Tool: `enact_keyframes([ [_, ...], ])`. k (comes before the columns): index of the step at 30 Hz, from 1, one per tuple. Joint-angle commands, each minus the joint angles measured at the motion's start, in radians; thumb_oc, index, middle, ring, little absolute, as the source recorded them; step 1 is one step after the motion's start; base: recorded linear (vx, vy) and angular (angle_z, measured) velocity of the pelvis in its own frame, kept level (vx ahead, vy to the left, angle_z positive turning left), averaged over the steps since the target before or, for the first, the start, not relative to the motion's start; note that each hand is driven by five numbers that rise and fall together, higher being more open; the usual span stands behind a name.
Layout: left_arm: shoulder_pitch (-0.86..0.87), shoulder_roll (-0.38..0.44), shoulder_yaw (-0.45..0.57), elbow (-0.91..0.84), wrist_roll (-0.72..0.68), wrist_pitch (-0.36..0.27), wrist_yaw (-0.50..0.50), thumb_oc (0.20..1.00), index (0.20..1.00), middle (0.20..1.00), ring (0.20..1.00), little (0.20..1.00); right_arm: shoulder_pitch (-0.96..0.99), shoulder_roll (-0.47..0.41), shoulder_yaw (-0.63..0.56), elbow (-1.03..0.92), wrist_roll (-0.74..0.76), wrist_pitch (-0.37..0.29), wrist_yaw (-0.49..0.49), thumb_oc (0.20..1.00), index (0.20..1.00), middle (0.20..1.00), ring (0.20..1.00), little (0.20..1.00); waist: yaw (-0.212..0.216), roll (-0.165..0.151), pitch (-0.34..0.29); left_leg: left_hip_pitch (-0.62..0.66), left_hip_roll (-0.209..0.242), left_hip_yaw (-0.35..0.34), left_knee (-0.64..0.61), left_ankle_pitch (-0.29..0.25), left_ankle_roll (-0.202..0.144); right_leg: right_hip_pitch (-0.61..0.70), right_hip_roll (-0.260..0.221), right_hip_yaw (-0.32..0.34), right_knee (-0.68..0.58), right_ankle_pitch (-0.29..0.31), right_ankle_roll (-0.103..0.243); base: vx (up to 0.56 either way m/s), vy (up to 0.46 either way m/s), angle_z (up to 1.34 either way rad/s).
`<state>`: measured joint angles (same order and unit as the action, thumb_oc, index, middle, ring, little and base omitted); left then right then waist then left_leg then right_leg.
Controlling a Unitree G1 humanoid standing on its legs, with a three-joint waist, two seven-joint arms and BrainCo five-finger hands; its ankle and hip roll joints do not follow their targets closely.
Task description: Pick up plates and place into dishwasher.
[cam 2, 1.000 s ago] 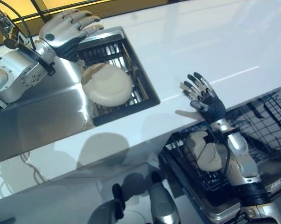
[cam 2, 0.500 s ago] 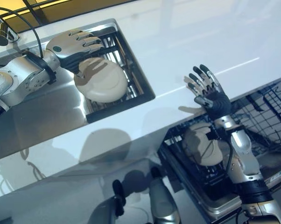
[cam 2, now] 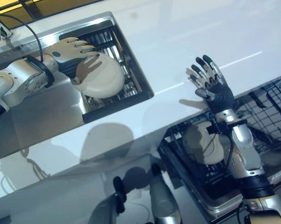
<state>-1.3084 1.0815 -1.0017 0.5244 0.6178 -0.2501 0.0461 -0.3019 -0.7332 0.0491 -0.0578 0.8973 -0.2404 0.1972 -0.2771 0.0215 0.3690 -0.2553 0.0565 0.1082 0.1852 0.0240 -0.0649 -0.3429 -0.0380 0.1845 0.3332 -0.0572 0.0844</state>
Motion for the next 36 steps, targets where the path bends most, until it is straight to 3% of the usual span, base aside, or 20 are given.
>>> enact_keyframes([
  [1, -0.072, 0.067, -0.014, -0.025, -0.003, -0.001, -0.046, 1.0, 1.0, 1.0, 1.0, 1.0, -0.033, -0.007, -0.027, 0.017, 0.016, -0.038, -0.003, 1.0, 1.0, 1.0, 1.0, 1.0, 0.018, -0.013, 0.018, -0.028, 0.002, -0.015, -0.002, -0.011, 0.02, -0.015, -0.015, -0.058, -0.039, 0.039, 0.011, 0.0, 0.0, 0.0],
  [7, -0.081, 0.11, -0.048, -0.1, -0.022, -0.021, -0.106, 1.0, 1.0, 1.0, 1.0, 1.0, -0.036, -0.015, -0.023, 0.016, 0.017, -0.043, -0.021, 1.0, 1.0, 1.0, 1.0, 1.0, 0.031, -0.012, 0.018, -0.034, -0.002, -0.027, 0.002, -0.012, 0.021, -0.008, -0.021, -0.069, -0.044, 0.037, 0.008, 0.0, 0.0, 0.0],
  [18, -0.058, 0.166, 0.003, -0.137, -0.064, -0.029, -0.041, 1.0, 1.0, 1.0, 1.0, 1.0, -0.005, -0.008, -0.039, 0.002, 0.018, -0.051, -0.021, 1.0, 1.0, 1.0, 1.0, 1.0, 0.05, -0.009, 0.014, -0.026, -0.004, -0.034, -0.007, -0.01, 0.021, 0.011, -0.023, -0.083, -0.057, 0.033, 0.007, 0.0, 0.0, 0.0],
  [25, -0.033, 0.191, 0.038, -0.146, -0.005, -0.055, -0.033, 1.0, 1.0, 1.0, 1.0, 1.0, 0.006, -0.007, -0.05, 0.002, 0.024, -0.048, -0.019, 1.0, 1.0, 1.0, 1.0, 1.0, 0.06, -0.004, 0.003, -0.021, -0.005, -0.038, -0.009, -0.011, 0.021, 0.024, -0.025, -0.091, -0.066, 0.03, 0.005, 0.0, 0.0, 0.0],
  [28, -0.028, 0.204, 0.037, -0.133, 0.092, -0.027, 0.081, 1.0, 1.0, 1.0, 1.0, 1.0, 0.003, -0.017, -0.051, -0.012, 0.031, -0.034, -0.028, 1.0, 1.0, 1.0, 1.0, 1.0, 0.061, -0.003, -0.001, -0.02, -0.006, -0.04, -0.01, -0.012, 0.021, 0.025, -0.025, -0.09, -0.066, 0.029, 0.006, 0.0, 0.0, 0.0],
  [31, -0.029, 0.212, 0.024, -0.103, 0.164, -0.051, 0.223, 1.0, 1.0, 1.0, 1.0, 1.0, 0.014, -0.02, -0.049, -0.01, 0.036, -0.049, -0.021, 1.0, 1.0, 1.0, 1.0, 1.0, 0.06, -0.006, -0.001, -0.028, -0.004, -0.035, -0.007, -0.011, 0.02, 0.017, -0.025, -0.089, -0.063, 0.031, 0.008, 0.0, 0.0, 0.0],
  [36, 0.02, 0.187, 0.05, -0.08, 0.21, -0.056, 0.306, 1.0, 1.0, 1.0, 1.0, 1.0, 0.001, -0.013, -0.035, -0.007, 0.033, -0.064, -0.037, 1.0, 1.0, 1.0, 1.0, 1.0, 0.067, -0.019, 0.008, -0.036, 0.0, -0.035, -0.007, -0.009, 0.02, 0.007, -0.024, -0.093, -0.059, 0.034, 0.009, -0.03, -0.027, 0.0],
])
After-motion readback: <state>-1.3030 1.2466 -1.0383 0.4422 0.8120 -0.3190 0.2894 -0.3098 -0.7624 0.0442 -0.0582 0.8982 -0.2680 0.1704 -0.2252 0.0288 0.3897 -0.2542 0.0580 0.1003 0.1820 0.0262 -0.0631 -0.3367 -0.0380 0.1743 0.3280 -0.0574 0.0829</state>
